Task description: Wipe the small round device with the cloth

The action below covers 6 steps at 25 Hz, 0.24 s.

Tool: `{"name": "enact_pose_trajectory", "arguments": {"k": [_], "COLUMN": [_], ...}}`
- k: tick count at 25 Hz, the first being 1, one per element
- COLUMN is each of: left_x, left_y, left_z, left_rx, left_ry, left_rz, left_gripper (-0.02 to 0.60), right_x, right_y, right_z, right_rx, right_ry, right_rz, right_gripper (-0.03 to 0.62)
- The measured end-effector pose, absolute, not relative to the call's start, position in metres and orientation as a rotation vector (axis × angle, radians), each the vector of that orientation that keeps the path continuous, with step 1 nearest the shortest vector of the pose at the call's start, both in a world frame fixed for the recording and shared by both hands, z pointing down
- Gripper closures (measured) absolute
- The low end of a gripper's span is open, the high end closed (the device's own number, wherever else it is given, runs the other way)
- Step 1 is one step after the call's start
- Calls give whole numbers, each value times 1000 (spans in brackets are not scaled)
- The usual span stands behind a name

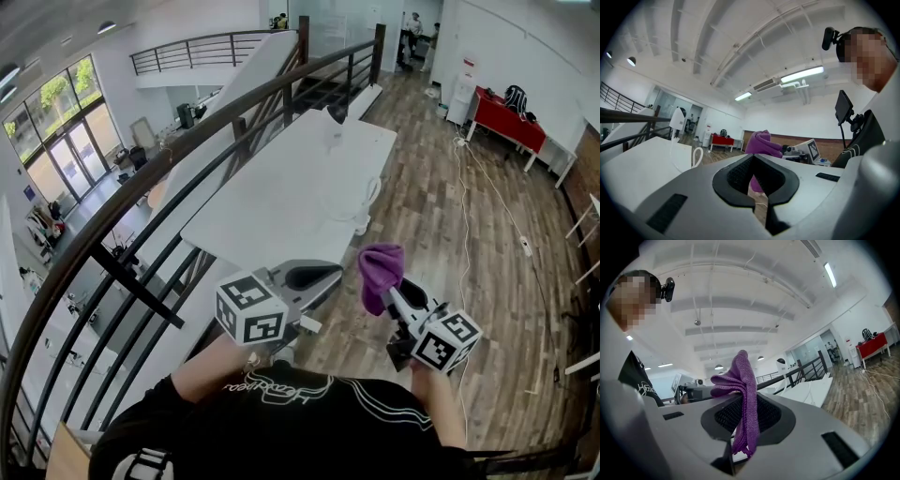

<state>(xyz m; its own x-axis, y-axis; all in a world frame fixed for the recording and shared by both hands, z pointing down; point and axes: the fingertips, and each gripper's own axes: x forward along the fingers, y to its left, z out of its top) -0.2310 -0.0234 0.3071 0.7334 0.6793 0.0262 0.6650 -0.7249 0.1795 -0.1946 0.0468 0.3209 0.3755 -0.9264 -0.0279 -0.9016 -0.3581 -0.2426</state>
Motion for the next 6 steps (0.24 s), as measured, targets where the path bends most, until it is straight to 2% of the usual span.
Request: {"name": "enact_pose_trajectory", "arguments": {"k": [6], "left_x": [-234], "left_y": [-20], "left_z": [304], "left_rx": [2776], "left_ry": [1107], "left_rz": [138], "left_gripper": [574], "right_x": [-197], "right_y": [48], "right_z": [317], "right_rx": [-2415], "right_ry": [1626], "right_rz": [-162], "right_gripper": [533]}}
